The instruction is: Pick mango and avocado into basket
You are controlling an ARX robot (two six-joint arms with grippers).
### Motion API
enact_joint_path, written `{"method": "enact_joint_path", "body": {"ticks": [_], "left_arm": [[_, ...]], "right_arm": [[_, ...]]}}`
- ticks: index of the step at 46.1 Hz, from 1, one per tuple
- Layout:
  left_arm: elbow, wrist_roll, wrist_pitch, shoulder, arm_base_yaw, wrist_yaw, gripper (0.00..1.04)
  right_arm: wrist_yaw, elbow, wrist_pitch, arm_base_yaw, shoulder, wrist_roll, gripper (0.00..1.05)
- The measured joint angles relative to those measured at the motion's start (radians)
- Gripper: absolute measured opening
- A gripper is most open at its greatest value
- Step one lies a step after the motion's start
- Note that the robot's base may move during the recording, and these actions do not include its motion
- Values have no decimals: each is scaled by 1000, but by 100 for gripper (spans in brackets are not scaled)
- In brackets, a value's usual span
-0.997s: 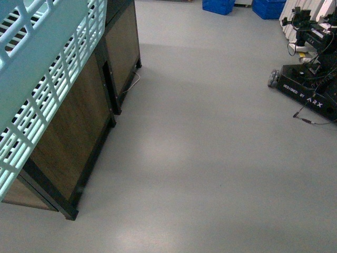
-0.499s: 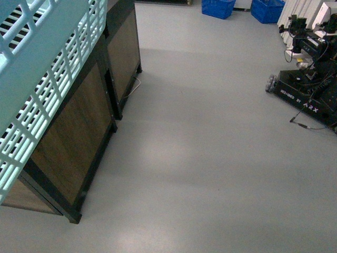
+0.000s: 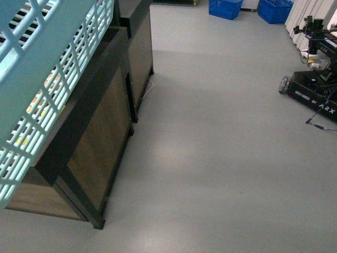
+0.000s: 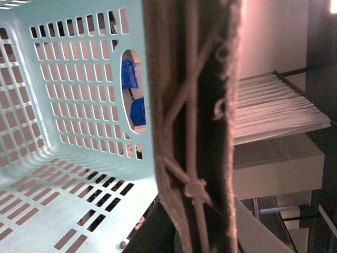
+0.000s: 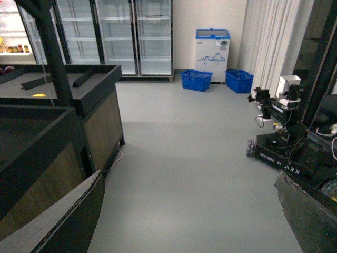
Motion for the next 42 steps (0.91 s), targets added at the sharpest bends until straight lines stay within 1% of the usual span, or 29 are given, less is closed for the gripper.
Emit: {"method": "enact_joint_path", "body": {"ticks": [12, 22, 42], "left_arm": [[-2, 5, 0, -3, 3, -12, 10], [-2, 3, -1, -2, 1, 6, 9], [-3, 3, 0, -2, 2, 0, 9]], "right_arm": [[-3, 0, 0, 0, 0, 0, 97], [-3, 0, 0, 0, 0, 0, 97], [-2, 0, 0, 0, 0, 0, 97]]}}
